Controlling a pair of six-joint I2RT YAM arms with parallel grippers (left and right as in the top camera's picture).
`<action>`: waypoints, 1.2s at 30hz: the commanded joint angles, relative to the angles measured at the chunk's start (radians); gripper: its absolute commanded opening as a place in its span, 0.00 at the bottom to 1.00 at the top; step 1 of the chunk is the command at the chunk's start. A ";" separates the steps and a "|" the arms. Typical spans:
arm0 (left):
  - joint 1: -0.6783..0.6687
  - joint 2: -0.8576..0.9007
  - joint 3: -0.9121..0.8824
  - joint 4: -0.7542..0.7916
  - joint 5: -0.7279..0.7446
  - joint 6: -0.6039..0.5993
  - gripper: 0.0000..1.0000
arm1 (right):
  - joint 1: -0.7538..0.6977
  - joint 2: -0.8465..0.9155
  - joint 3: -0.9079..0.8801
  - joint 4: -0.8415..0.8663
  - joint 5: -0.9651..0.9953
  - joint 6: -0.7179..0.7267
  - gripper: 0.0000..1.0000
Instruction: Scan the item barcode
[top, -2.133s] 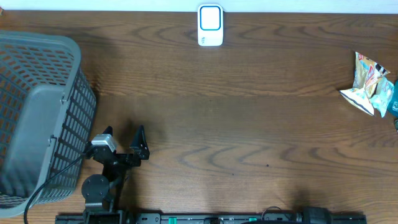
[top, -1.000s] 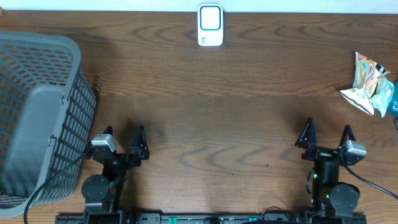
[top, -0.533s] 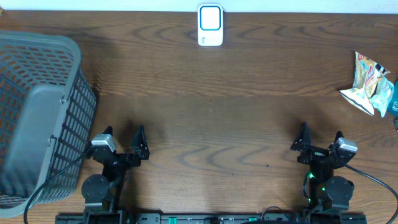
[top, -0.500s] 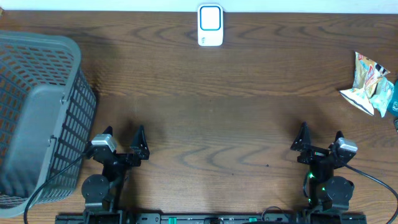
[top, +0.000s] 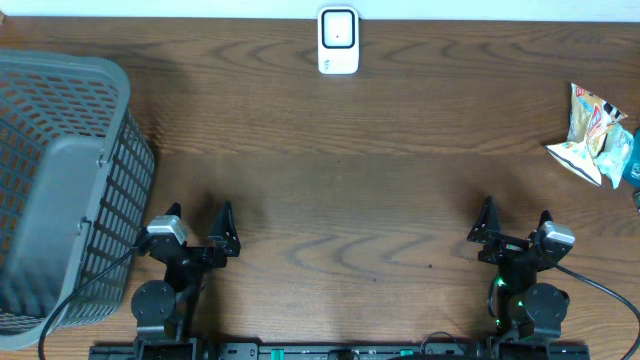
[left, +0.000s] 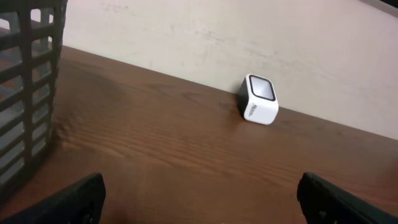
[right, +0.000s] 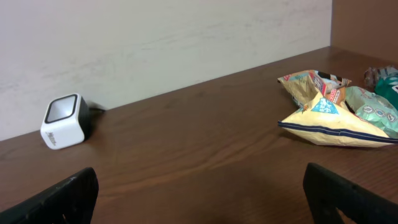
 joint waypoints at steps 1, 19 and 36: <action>0.003 -0.007 -0.017 -0.033 -0.035 0.075 0.98 | -0.003 -0.005 -0.001 -0.002 0.009 0.011 0.99; 0.003 -0.009 -0.017 -0.038 -0.032 0.269 0.98 | -0.003 -0.005 -0.001 -0.002 0.009 0.011 0.99; 0.003 -0.009 -0.017 -0.038 -0.032 0.269 0.98 | -0.003 -0.005 -0.001 -0.002 0.009 0.011 0.99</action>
